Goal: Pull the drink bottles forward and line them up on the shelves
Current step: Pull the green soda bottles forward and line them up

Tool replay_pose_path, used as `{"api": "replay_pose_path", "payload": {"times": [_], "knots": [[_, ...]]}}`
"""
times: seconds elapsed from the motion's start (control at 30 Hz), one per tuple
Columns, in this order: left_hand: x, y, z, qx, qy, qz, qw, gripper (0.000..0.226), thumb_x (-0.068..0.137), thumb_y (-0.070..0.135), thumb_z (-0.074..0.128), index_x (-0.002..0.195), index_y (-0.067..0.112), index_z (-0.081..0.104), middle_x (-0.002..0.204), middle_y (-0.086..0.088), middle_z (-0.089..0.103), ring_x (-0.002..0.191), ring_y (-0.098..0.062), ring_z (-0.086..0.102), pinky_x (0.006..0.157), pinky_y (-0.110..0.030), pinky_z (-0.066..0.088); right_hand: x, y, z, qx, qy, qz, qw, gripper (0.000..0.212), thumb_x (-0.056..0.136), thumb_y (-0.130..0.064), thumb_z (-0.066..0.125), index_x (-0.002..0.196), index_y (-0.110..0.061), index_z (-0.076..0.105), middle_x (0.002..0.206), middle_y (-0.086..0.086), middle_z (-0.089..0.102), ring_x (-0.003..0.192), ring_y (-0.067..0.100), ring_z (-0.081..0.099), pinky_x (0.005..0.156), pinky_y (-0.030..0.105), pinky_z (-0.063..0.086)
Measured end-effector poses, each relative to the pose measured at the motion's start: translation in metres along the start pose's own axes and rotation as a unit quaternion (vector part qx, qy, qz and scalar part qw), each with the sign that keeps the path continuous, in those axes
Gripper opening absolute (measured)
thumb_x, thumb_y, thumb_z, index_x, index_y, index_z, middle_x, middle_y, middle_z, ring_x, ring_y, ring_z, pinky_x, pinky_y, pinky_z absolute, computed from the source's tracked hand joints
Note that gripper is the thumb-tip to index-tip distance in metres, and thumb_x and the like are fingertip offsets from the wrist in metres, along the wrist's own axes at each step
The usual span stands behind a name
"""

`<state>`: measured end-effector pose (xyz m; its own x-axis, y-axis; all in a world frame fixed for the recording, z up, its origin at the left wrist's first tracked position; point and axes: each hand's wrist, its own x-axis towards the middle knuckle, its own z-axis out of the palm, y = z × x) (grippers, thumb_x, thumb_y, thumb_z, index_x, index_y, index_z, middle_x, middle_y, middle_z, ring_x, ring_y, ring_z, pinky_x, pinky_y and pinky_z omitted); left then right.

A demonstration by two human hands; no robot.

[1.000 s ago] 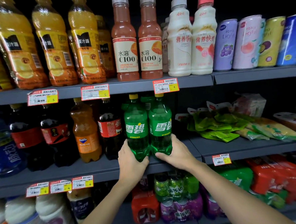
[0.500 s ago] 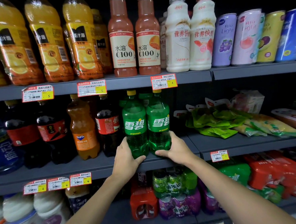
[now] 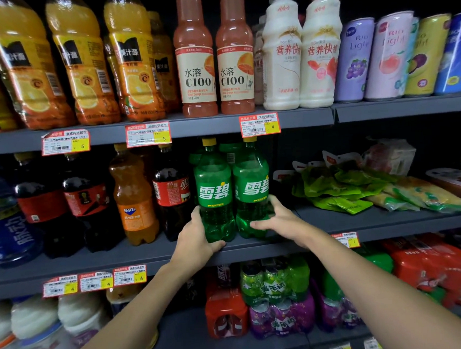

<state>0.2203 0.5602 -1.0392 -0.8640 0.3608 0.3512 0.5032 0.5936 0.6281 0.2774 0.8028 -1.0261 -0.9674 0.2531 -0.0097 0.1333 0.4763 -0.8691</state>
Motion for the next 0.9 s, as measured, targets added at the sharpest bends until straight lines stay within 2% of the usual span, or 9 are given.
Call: {"api": "replay_pose_path", "payload": {"times": [0.07, 0.13, 0.2, 0.27, 0.37, 0.43, 0.7, 0.9], "knots": [[0.000, 0.000, 0.000, 0.003, 0.005, 0.009, 1.000, 0.102, 0.068, 0.033, 0.090, 0.148, 0.018, 0.029, 0.127, -0.005, 0.064, 0.117, -0.024, 0.061, 0.096, -0.031, 0.047, -0.002, -0.001, -0.003, 0.003, -0.016, 0.007, 1.000, 0.093, 0.059, -0.056, 0.084, 0.138, -0.054, 0.036, 0.123, -0.031, 0.053, 0.119, 0.003, 0.052, 0.093, 0.024, 0.039], [-0.001, -0.001, 0.001, 0.002, 0.009, 0.008, 1.000, 0.098, 0.070, 0.034, 0.089, 0.147, 0.018, 0.031, 0.125, -0.006, 0.064, 0.115, -0.024, 0.061, 0.094, -0.029, 0.047, -0.006, -0.001, -0.003, 0.000, -0.022, 0.006, 1.000, 0.076, 0.060, -0.056, 0.084, 0.121, -0.064, 0.040, 0.110, -0.041, 0.053, 0.104, -0.013, 0.055, 0.077, 0.011, 0.043], [-0.002, -0.003, 0.002, 0.003, 0.013, 0.006, 1.000, 0.097, 0.072, 0.033, 0.088, 0.149, 0.018, 0.030, 0.125, -0.008, 0.064, 0.115, -0.025, 0.060, 0.094, -0.028, 0.046, -0.008, -0.001, -0.002, 0.003, -0.020, -0.002, 1.000, 0.075, 0.061, -0.056, 0.084, 0.123, -0.060, 0.041, 0.106, -0.042, 0.053, 0.097, -0.015, 0.054, 0.071, 0.010, 0.042], [-0.002, -0.004, 0.003, 0.008, 0.010, 0.004, 1.000, 0.099, 0.073, 0.032, 0.087, 0.150, 0.017, 0.028, 0.125, -0.009, 0.063, 0.116, -0.025, 0.059, 0.097, -0.031, 0.047, -0.010, -0.001, -0.001, 0.003, -0.016, -0.005, 1.000, 0.079, 0.061, -0.057, 0.083, 0.127, -0.054, 0.041, 0.106, -0.040, 0.055, 0.098, -0.012, 0.055, 0.078, 0.014, 0.042], [-0.002, -0.003, 0.002, 0.013, 0.004, 0.003, 1.000, 0.099, 0.074, 0.031, 0.086, 0.152, 0.016, 0.026, 0.126, -0.010, 0.062, 0.117, -0.026, 0.059, 0.099, -0.036, 0.048, -0.011, 0.001, 0.000, -0.005, -0.012, -0.005, 1.000, 0.081, 0.064, -0.054, 0.083, 0.133, -0.048, 0.042, 0.119, -0.025, 0.062, 0.110, 0.002, 0.058, 0.097, 0.028, 0.044], [-0.002, -0.003, 0.002, 0.014, 0.001, 0.002, 1.000, 0.099, 0.075, 0.030, 0.086, 0.152, 0.015, 0.025, 0.127, -0.011, 0.062, 0.117, -0.026, 0.058, 0.100, -0.037, 0.048, -0.012, 0.002, 0.000, -0.011, -0.012, -0.005, 1.000, 0.077, 0.069, -0.050, 0.083, 0.134, -0.046, 0.042, 0.124, -0.019, 0.063, 0.116, 0.008, 0.057, 0.103, 0.033, 0.043], [-0.004, -0.002, 0.003, 0.010, 0.005, 0.001, 1.000, 0.097, 0.076, 0.027, 0.084, 0.152, 0.011, 0.025, 0.125, -0.012, 0.061, 0.116, -0.026, 0.058, 0.098, -0.034, 0.048, -0.016, 0.001, 0.005, -0.026, -0.007, -0.002, 1.000, 0.071, 0.080, -0.045, 0.078, 0.138, -0.042, 0.038, 0.132, -0.014, 0.061, 0.123, 0.011, 0.056, 0.112, 0.042, 0.040], [-0.009, 0.007, 0.010, -0.001, 0.018, -0.003, 1.000, 0.094, 0.077, 0.016, 0.081, 0.151, 0.005, 0.025, 0.124, -0.017, 0.058, 0.116, -0.030, 0.056, 0.099, -0.041, 0.048, -0.021, -0.003, 0.012, -0.028, 0.011, 0.010, 0.999, 0.077, 0.083, -0.045, 0.073, 0.147, -0.038, 0.030, 0.139, -0.009, 0.056, 0.128, 0.017, 0.052, 0.111, 0.042, 0.040]]}}
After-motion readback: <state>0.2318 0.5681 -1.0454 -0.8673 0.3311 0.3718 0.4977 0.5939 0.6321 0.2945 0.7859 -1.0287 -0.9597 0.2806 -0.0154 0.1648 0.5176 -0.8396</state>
